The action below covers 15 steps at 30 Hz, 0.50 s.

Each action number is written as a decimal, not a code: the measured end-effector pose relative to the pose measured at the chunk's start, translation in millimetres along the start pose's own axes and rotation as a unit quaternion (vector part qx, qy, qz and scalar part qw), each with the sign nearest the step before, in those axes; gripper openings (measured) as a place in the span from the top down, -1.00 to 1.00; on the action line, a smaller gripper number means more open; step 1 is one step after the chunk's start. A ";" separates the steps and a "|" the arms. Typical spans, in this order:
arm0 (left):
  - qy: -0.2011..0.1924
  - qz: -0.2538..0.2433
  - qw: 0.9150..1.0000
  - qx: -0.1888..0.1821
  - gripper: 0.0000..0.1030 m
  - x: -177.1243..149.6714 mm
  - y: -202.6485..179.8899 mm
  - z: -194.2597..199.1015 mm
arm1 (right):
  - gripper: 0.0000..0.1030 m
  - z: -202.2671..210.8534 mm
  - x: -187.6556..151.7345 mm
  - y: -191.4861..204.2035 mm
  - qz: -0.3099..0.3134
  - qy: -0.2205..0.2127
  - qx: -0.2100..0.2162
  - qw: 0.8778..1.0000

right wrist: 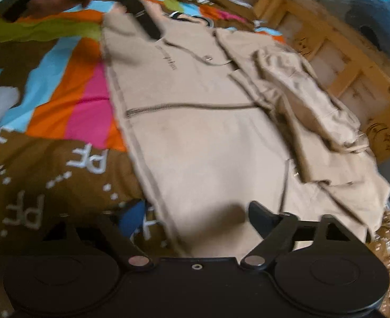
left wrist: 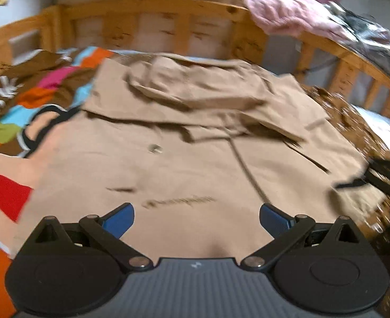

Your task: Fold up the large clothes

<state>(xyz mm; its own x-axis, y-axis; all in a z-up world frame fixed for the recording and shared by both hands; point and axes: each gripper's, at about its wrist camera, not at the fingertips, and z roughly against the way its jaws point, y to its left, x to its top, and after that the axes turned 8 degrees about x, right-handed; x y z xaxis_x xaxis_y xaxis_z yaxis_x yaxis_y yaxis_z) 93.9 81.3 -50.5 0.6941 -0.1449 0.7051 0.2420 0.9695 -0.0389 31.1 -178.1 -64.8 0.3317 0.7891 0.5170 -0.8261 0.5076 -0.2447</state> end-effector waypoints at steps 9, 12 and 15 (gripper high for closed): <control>-0.026 -0.133 0.990 -0.040 -0.99 -13.1 -42.0 15.2 | 0.84 19.7 24.9 -35.0 -0.092 -0.023 0.057 0.994; -0.028 -0.186 0.982 0.001 -0.86 -17.0 -55.4 9.3 | 0.87 33.2 43.8 -63.7 -0.130 -0.036 0.059 0.989; -0.020 -0.197 0.979 0.046 -0.68 -16.7 -54.5 1.5 | 0.88 43.2 56.8 -84.7 -0.148 -0.047 0.056 0.986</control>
<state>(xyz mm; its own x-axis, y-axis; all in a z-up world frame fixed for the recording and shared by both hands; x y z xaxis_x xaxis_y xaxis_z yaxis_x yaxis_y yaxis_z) 68.1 31.2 -59.1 0.5322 -0.5055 0.6792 0.4224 0.8537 0.3045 100.2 -191.2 20.8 0.5261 0.5744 0.6271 -0.7468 0.6648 0.0176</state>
